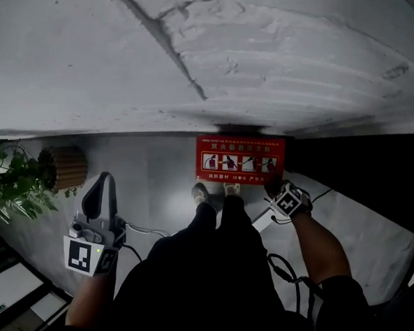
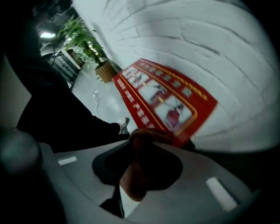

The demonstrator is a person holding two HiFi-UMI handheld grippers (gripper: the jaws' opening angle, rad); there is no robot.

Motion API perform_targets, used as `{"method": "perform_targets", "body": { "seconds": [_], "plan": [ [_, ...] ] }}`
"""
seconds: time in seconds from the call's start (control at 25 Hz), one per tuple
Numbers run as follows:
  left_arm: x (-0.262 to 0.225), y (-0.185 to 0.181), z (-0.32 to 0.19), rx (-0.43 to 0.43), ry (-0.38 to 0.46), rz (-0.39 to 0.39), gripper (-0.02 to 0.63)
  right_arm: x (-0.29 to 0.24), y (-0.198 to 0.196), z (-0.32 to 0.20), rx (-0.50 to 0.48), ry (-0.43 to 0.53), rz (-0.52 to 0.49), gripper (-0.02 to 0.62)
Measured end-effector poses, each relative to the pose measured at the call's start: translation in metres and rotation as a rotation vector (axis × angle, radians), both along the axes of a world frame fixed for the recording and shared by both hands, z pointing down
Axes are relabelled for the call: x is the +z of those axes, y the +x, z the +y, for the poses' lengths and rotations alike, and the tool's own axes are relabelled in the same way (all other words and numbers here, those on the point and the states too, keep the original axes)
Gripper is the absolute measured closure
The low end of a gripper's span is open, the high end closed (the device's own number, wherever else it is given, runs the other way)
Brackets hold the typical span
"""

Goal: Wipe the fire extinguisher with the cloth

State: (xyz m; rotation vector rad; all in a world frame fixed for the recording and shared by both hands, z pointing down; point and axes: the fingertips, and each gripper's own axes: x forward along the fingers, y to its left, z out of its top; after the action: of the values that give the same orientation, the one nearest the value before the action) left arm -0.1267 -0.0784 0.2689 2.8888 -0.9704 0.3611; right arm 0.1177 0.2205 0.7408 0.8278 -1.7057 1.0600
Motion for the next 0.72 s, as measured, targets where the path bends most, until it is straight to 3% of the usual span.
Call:
{"method": "perform_targets", "body": {
  "seconds": [0.16, 0.28, 0.4, 0.56, 0.64, 0.72],
  "plan": [
    [0.002, -0.042, 0.002, -0.127, 0.003, -0.045, 0.606, -0.013, -0.042, -0.096, -0.181, 0.184, -0.006, 0.522],
    [-0.010, -0.081, 0.008, -0.258, 0.017, -0.055, 0.606, -0.016, -0.094, -0.164, -0.320, 0.268, -0.062, 0.523],
    [-0.010, -0.132, 0.024, -0.392, 0.032, -0.114, 0.606, -0.013, -0.145, -0.228, -0.449, 0.318, -0.086, 0.523],
    [-0.008, -0.189, 0.058, -0.533, 0.017, -0.206, 0.606, 0.011, -0.174, -0.278, -0.488, 0.246, -0.010, 0.523],
    [-0.012, -0.203, 0.072, -0.594, 0.002, -0.196, 0.606, 0.024, -0.170, -0.281, -0.485, 0.163, 0.020, 0.523],
    [-0.013, -0.212, 0.081, -0.625, -0.004, -0.186, 0.606, 0.025, -0.165, -0.282, -0.476, 0.148, 0.020, 0.526]
  ]
}}
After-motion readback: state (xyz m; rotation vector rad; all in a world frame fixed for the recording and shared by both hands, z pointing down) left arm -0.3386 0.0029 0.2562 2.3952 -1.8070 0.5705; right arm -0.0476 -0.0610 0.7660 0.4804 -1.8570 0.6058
